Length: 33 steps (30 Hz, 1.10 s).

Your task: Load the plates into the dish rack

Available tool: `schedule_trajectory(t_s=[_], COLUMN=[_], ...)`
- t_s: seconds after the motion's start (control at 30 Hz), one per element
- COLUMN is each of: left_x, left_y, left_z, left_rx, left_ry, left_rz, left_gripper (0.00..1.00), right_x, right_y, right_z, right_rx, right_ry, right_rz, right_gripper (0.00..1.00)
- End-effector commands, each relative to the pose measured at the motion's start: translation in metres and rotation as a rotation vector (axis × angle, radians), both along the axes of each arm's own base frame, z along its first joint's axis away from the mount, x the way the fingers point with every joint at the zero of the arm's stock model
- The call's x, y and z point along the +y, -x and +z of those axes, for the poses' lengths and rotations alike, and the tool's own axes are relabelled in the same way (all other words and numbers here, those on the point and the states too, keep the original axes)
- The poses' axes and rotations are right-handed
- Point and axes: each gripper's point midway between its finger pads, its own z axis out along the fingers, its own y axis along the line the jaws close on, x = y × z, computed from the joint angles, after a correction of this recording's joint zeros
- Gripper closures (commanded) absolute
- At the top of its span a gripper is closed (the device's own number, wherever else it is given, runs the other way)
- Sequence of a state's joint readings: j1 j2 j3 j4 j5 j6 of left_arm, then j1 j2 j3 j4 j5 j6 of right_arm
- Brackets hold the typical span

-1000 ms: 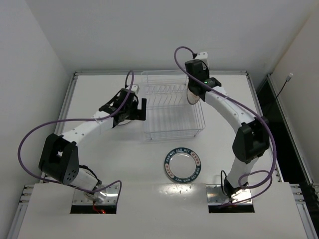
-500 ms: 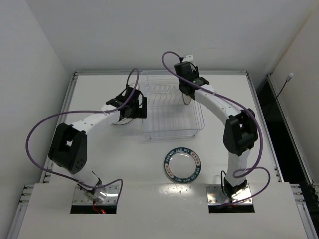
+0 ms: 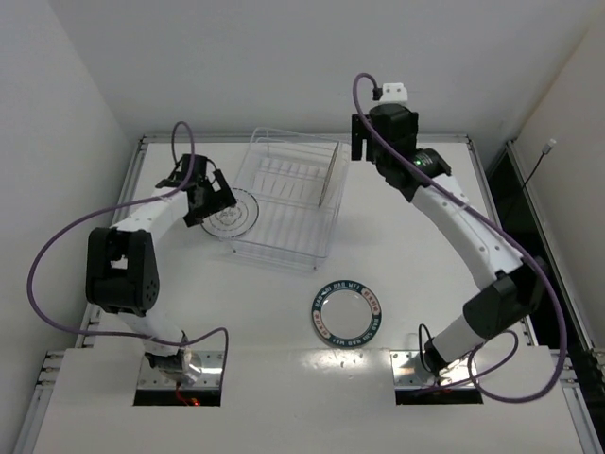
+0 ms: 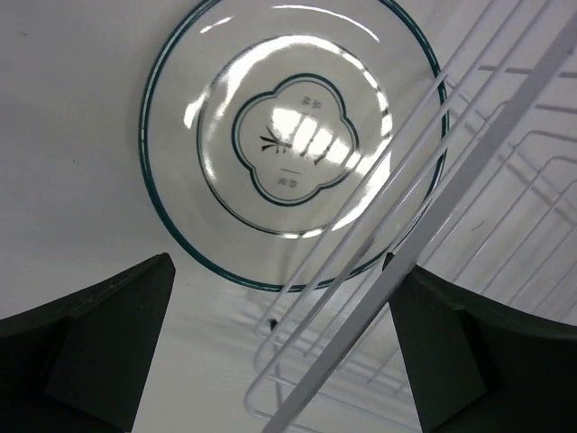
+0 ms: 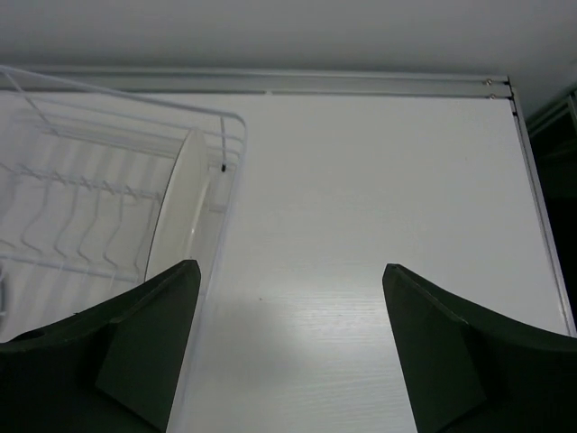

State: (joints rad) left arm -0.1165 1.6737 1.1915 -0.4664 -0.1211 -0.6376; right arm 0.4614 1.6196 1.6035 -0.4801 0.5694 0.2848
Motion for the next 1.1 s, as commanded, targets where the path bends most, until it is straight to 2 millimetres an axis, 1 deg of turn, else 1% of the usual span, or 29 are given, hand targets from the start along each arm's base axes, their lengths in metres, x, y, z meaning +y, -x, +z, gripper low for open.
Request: schedule_trajectory(t_s=[0.0,0.1,0.13,0.17,0.2,0.23,0.27,0.3,0.33,0.37,0.4,0.43,0.47,0.5,0.53,0.57,0.6,0.67,0.7,0.73,0.8,0.83,0.87,0.9,0.93,0.97,1.0,1.03,1.07], left_x=[0.029,0.019,0.010,0.006,0.003,-0.006,-0.012,-0.017,-0.029,-0.035,-0.041,-0.047,-0.057,-0.061,-0.065,-0.072,-0.075,-0.088,-0.093,-0.104,-0.117,-0.126,-0.131,-0.135,-0.145,-0.151,-0.156,-0.163,-0.172], left_y=[0.020,0.018,0.016,0.017,0.020,0.019,0.018,0.017,0.018,0.016,0.018,0.018,0.021,0.025,0.020,0.026,0.025,0.030,0.032,0.038,0.043,0.047,0.050,0.052,0.057,0.063,0.065,0.067,0.076], left_z=[-0.035,-0.045,-0.043,-0.044,-0.049,-0.049,-0.046,-0.048,-0.048,-0.044,-0.048,-0.047,-0.042,-0.047,-0.041,-0.043,-0.043,-0.042,-0.042,-0.044,-0.044,-0.045,-0.046,-0.046,-0.047,-0.051,-0.052,-0.052,-0.056], left_rx=[0.128,0.142,0.132,0.132,0.143,0.134,0.123,0.127,0.119,0.103,0.097,0.086,0.079,0.088,0.059,0.069,0.067,0.075,0.083,0.102,0.113,0.123,0.136,0.141,0.150,0.177,0.187,0.200,0.236], left_ry=[0.081,0.145,0.189,0.202,0.215,0.253,0.282,0.310,0.368,0.396,0.426,0.456,0.511,0.536,0.559,0.603,0.623,0.663,0.667,0.676,0.675,0.656,0.647,0.634,0.623,0.624,0.619,0.618,0.613], left_rz=[0.093,0.049,0.020,-0.003,-0.025,-0.063,-0.084,-0.101,-0.153,-0.188,-0.210,-0.234,-0.274,-0.289,-0.306,-0.333,-0.348,-0.382,-0.387,-0.417,-0.449,-0.480,-0.486,-0.503,-0.528,-0.539,-0.561,-0.576,-0.604], left_gripper=[0.00,0.00,0.00,0.00,0.00,0.00,0.00,0.00,0.02,0.03,0.04,0.06,0.12,0.14,0.17,0.24,0.27,0.33,0.34,0.34,0.34,0.34,0.34,0.34,0.34,0.33,0.31,0.31,0.30], right_x=[0.017,0.028,0.031,0.038,0.046,0.064,0.072,0.079,0.081,0.085,0.085,0.088,0.089,0.087,0.089,0.085,0.082,0.077,0.075,0.070,0.070,0.066,0.065,0.060,0.060,0.056,0.055,0.051,0.050], right_y=[0.014,0.013,0.014,0.011,0.010,0.012,0.014,0.013,0.014,0.016,0.020,0.022,0.024,0.028,0.029,0.028,0.029,0.031,0.030,0.030,0.030,0.028,0.030,0.029,0.029,0.028,0.030,0.028,0.030], right_z=[0.017,0.007,0.000,-0.017,-0.020,-0.033,-0.031,-0.043,-0.052,-0.061,-0.072,-0.078,-0.083,-0.091,-0.093,-0.089,-0.095,-0.101,-0.097,-0.098,-0.098,-0.098,-0.100,-0.104,-0.104,-0.104,-0.108,-0.108,-0.113], right_rx=[-0.038,-0.012,0.019,0.068,0.083,0.130,0.131,0.163,0.186,0.214,0.242,0.251,0.261,0.273,0.277,0.267,0.277,0.293,0.281,0.288,0.288,0.287,0.297,0.304,0.304,0.303,0.313,0.311,0.321], right_ry=[-0.107,-0.124,-0.126,-0.135,-0.152,-0.187,-0.209,-0.227,-0.239,-0.253,-0.266,-0.283,-0.294,-0.299,-0.312,-0.316,-0.307,-0.304,-0.301,-0.300,-0.300,-0.301,-0.298,-0.297,-0.297,-0.299,-0.296,-0.298,-0.295], right_rz=[0.090,0.139,0.146,0.182,0.220,0.302,0.339,0.355,0.358,0.370,0.354,0.362,0.365,0.357,0.359,0.352,0.341,0.328,0.321,0.308,0.308,0.299,0.297,0.285,0.285,0.276,0.274,0.263,0.261], right_gripper=[0.19,0.19,0.19,0.19,0.19,0.21,0.22,0.22,0.22,0.24,0.24,0.24,0.24,0.24,0.24,0.24,0.25,0.25,0.25,0.25,0.25,0.25,0.25,0.25,0.25,0.25,0.25,0.25,0.25])
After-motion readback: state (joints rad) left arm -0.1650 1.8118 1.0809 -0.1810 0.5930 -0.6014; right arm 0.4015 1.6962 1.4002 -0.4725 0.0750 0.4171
